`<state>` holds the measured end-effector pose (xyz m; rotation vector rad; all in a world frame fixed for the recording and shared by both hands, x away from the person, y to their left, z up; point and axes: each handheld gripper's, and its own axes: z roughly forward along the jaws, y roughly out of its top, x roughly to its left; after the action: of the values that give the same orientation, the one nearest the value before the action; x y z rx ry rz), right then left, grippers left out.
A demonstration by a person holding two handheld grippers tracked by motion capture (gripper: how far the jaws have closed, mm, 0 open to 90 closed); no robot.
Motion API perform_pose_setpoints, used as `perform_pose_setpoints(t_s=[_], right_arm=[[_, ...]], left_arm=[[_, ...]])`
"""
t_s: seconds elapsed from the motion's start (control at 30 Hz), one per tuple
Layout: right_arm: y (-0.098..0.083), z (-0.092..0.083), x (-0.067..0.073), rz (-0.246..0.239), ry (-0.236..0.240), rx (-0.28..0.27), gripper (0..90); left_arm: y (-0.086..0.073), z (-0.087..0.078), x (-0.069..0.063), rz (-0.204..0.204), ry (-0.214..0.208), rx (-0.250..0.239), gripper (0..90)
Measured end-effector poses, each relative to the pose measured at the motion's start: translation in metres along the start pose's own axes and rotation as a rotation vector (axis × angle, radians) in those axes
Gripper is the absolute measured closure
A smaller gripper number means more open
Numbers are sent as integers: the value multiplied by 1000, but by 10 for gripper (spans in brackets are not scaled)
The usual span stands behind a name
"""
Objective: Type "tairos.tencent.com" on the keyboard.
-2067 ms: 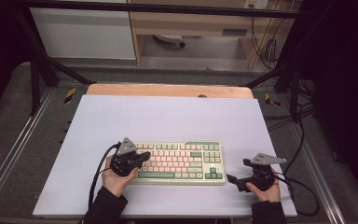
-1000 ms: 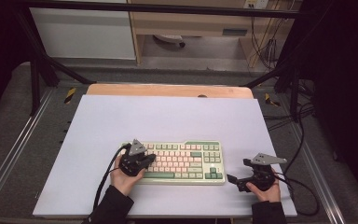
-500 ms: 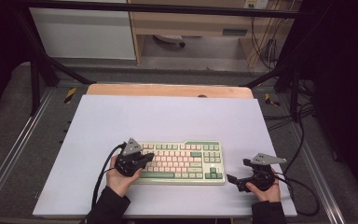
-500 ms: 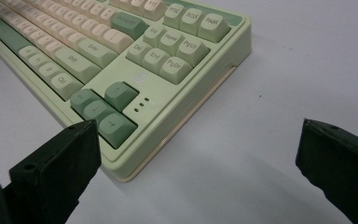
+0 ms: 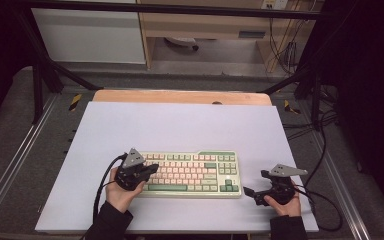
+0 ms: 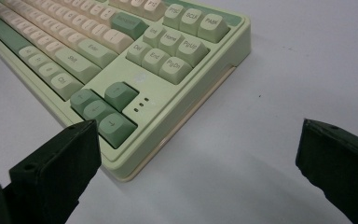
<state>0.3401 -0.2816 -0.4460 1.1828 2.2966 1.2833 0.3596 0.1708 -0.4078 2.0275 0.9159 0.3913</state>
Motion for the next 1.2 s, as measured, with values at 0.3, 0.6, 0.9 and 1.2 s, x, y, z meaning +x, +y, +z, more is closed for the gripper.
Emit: perform_pose_setpoints(t_s=[0.3,0.6,0.9,1.2], right_arm=[[0,0,0,0,0,2,6],[0,0,0,0,0,2,5],[0,0,0,0,-1,3,6],[0,0,0,0,-2,4,6]], left_arm=[[-8,-10,9,-13,18,7,900],[-20,-17,18,-34,39,15,900],[-29,-16,24,-39,57,40,900],[-34,-13,26,-39,65,53,900]])
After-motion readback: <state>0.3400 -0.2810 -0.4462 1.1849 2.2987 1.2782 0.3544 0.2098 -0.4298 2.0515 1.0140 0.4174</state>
